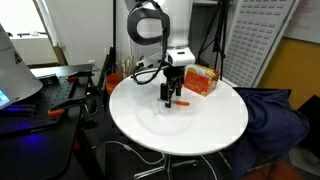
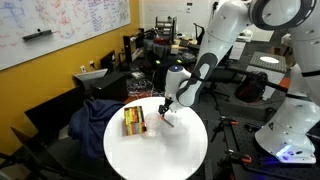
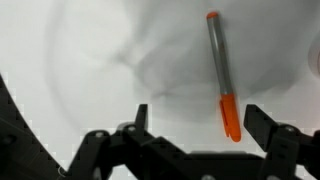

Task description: Pick up the pen and put it in the cup

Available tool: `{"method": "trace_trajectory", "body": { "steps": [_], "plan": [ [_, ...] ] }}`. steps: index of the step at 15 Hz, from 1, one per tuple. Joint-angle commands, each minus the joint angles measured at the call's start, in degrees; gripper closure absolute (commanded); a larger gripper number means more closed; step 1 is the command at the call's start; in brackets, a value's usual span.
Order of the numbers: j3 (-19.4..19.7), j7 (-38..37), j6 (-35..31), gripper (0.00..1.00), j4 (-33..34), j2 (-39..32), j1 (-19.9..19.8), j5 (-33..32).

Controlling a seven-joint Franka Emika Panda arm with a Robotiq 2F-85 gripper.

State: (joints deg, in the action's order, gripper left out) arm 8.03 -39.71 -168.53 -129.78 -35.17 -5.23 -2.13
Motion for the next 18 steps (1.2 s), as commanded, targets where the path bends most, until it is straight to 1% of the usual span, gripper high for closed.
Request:
{"method": "trace_trajectory", "body": {
  "steps": [1,4,8,10,12,14,18],
  "plan": [
    [1.7,4.9,0.7,0.08,-1.4,1.1,2.5,5.0],
    [1.3,8.0,-0.9,0.05,-1.6,0.9,2.6,7.5],
    [-0.5,12.6,-2.3,0.03,-1.1,0.2,1.5,11.2],
    [-0.9,14.3,-3.3,0.00,-1.0,-0.2,1.3,12.6],
    [-1.4,15.7,-4.1,0.00,-0.8,-0.7,1.0,13.7],
    [-1.8,16.7,-4.1,0.05,-0.5,-1.2,0.6,14.6],
    [-2.6,17.7,-4.0,0.05,0.1,-2.4,-0.2,15.8]
  ]
}}
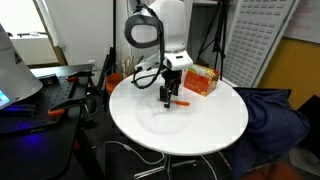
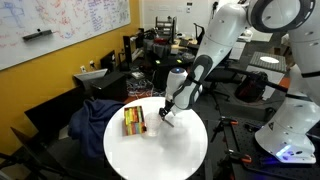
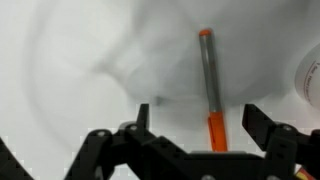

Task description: Pick up the pen and put it in the cup

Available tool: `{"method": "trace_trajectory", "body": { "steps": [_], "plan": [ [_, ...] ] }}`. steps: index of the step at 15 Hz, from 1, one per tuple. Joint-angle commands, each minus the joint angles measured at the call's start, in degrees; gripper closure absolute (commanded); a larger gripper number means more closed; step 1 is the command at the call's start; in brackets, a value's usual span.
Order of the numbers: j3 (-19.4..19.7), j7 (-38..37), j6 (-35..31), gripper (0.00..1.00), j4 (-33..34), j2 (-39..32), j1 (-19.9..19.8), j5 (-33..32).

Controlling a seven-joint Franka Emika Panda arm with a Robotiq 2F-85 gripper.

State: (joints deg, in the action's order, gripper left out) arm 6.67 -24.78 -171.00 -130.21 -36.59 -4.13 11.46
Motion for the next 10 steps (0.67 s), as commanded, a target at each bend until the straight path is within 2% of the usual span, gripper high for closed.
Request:
{"method": "trace_trajectory", "body": {
  "steps": [1,8,10],
  "plan": [
    [-1.3,2.9,-1.5,0.06,0.6,-1.1,-1.4,2.4],
    [-0.8,3.2,-0.9,0.12,1.6,-2.2,-1.0,2.5],
    [-0.7,3.2,-0.8,0.22,1.8,-2.4,-0.8,2.4]
  ]
}}
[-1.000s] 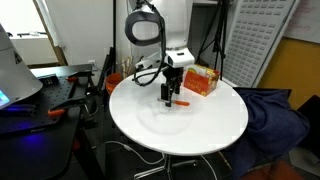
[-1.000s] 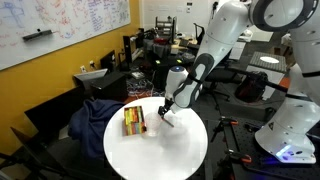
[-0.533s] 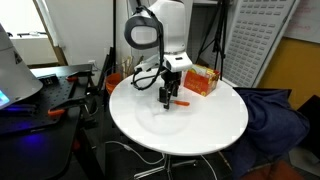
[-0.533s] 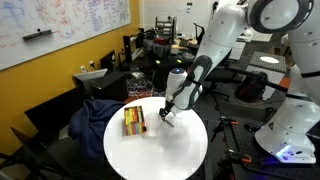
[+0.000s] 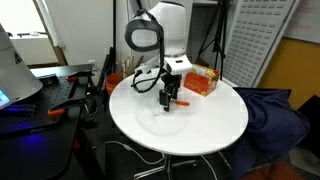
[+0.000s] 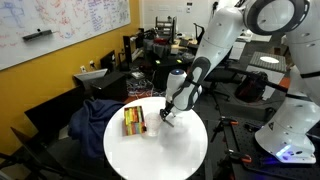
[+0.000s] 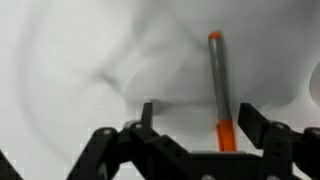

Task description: Pick up the pen and put it in the cup

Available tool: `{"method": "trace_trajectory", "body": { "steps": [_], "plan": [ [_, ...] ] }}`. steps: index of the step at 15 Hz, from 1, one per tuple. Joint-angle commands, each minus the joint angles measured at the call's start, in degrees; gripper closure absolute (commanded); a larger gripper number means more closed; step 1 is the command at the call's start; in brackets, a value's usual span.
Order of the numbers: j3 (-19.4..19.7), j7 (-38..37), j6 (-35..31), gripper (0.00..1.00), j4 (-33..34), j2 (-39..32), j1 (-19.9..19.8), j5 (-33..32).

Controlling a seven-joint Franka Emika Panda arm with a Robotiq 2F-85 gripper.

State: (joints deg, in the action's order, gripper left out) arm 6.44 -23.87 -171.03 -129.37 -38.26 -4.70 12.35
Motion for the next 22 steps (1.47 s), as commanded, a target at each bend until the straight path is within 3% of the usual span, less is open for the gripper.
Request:
{"method": "trace_trajectory", "body": {
  "steps": [1,2,4,7,9,12,17,19,22],
  "plan": [
    [-0.5,2.3,-0.7,0.25,1.0,-0.8,-0.2,1.4],
    [-0.4,2.2,-0.7,0.37,1.1,-0.8,-0.1,1.4],
    [-0.4,2.3,-0.6,0.41,1.3,-1.0,0.0,1.3],
    [-0.2,2.2,-0.5,0.57,1.5,-1.0,0.1,1.3],
    [0.0,2.1,-0.5,0.80,1.4,-0.9,0.3,1.3],
    [0.4,1.9,-0.6,0.99,1.3,-0.7,0.6,1.2],
    [2.9,0.3,-0.2,0.96,0.0,0.8,3.5,0.8],
    [5.5,-0.7,0.3,0.96,-1.0,1.9,6.1,0.1],
    [12.6,-3.3,0.9,0.96,-2.9,3.9,12.8,-1.1]
  ]
}}
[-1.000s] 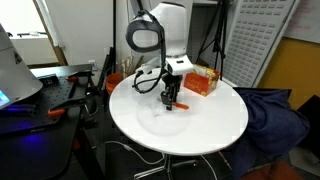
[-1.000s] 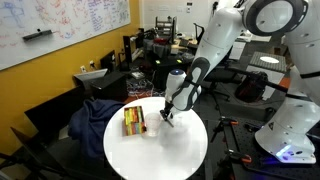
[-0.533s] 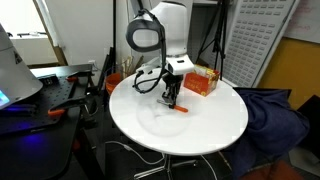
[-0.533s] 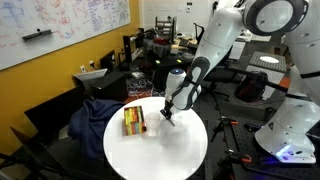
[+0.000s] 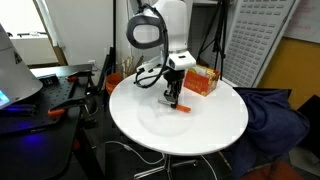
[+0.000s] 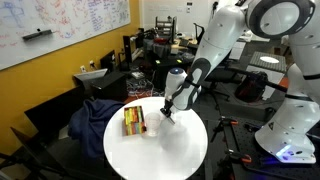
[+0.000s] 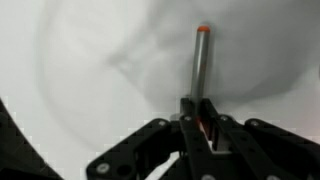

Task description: Pick up the pen and put it in the cup

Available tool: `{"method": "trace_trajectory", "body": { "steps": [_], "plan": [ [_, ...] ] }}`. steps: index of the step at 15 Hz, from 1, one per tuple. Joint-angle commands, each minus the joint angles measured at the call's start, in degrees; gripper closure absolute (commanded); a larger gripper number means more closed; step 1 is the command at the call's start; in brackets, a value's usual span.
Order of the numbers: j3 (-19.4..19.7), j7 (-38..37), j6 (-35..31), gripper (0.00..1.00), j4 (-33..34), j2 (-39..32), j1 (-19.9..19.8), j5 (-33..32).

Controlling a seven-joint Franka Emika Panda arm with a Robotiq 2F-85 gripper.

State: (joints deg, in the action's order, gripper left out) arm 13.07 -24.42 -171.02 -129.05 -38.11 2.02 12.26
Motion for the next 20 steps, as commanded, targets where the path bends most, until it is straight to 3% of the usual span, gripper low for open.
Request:
{"method": "trace_trajectory", "body": {
  "steps": [1,12,20],
  "plan": [
    [8.3,-3.5,1.0,0.96,-3.6,4.1,8.2,-1.5],
    [26.6,-8.2,-1.6,0.96,-7.9,7.3,27.8,-7.8],
    [45.7,-10.4,-3.6,0.96,-10.5,5.6,50.0,-8.8]
  ]
}}
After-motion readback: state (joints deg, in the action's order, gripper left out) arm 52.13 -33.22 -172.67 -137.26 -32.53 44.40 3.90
